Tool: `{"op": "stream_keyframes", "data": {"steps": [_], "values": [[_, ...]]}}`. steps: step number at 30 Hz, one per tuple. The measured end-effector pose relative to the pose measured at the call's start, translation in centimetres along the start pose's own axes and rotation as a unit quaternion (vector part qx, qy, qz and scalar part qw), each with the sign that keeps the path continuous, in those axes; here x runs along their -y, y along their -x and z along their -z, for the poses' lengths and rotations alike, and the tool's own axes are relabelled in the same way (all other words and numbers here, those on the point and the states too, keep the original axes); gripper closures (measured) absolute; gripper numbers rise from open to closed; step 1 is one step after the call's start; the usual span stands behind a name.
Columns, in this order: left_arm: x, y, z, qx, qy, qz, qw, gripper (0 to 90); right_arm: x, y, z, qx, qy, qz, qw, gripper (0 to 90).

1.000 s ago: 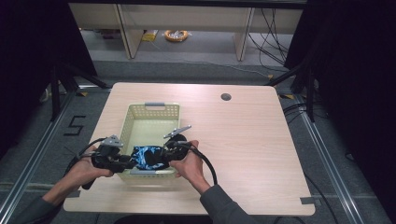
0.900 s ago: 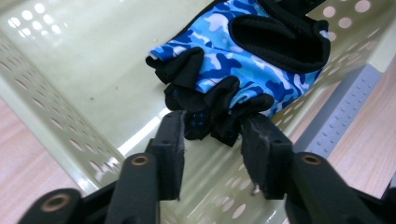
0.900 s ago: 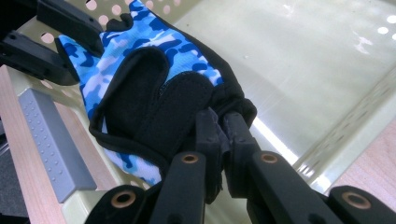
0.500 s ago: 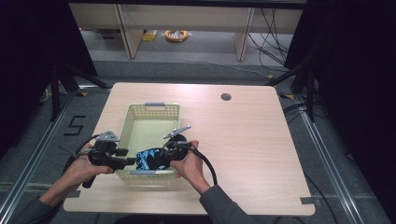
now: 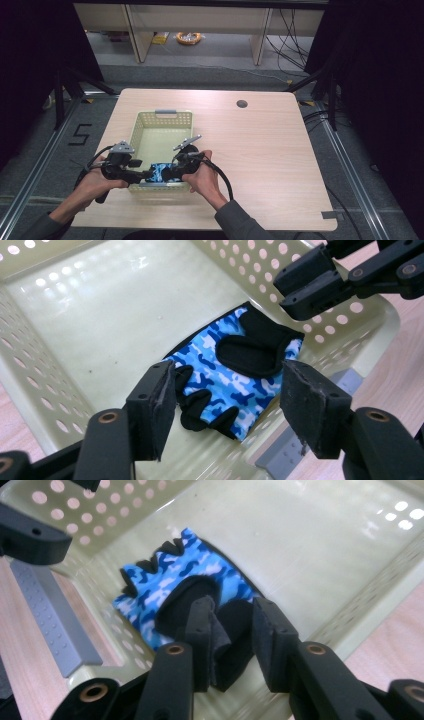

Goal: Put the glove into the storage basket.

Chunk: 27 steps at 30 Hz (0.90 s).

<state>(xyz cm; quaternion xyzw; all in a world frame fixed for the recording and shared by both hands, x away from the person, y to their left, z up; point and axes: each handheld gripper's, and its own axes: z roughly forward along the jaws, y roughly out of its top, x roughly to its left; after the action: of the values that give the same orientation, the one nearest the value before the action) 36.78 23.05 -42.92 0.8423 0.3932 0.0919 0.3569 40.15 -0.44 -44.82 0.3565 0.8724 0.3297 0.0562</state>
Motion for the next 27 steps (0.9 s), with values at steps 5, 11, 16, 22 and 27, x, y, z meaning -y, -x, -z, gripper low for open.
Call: {"op": "stream_keyframes", "data": {"steps": [5,11,16,22,27], "values": [[-0.2,0.5,0.6,0.004,0.027,0.005,0.9996,36.6,-0.6,0.1,0.9,0.007,0.013,-0.003,0.9999,65.7],[0.0,1.6,0.9,0.011,0.039,0.004,0.9992,32.4,-0.4,0.1,2.2,-0.001,0.029,-0.004,0.9996,61.7],[0.0,3.0,0.8,0.029,0.049,0.002,0.9984,29.8,0.5,0.9,3.5,0.001,0.06,-0.001,0.9982,56.9],[0.0,3.9,0.5,0.041,0.054,0.0,0.9977,24.1,1.5,2.0,5.3,-0.013,0.087,0.003,0.9961,53.7],[-0.1,4.3,0.5,0.046,0.059,0.007,0.9972,21.5,2.4,2.5,6.2,-0.013,0.095,-0.007,0.9954,47.9]]}}
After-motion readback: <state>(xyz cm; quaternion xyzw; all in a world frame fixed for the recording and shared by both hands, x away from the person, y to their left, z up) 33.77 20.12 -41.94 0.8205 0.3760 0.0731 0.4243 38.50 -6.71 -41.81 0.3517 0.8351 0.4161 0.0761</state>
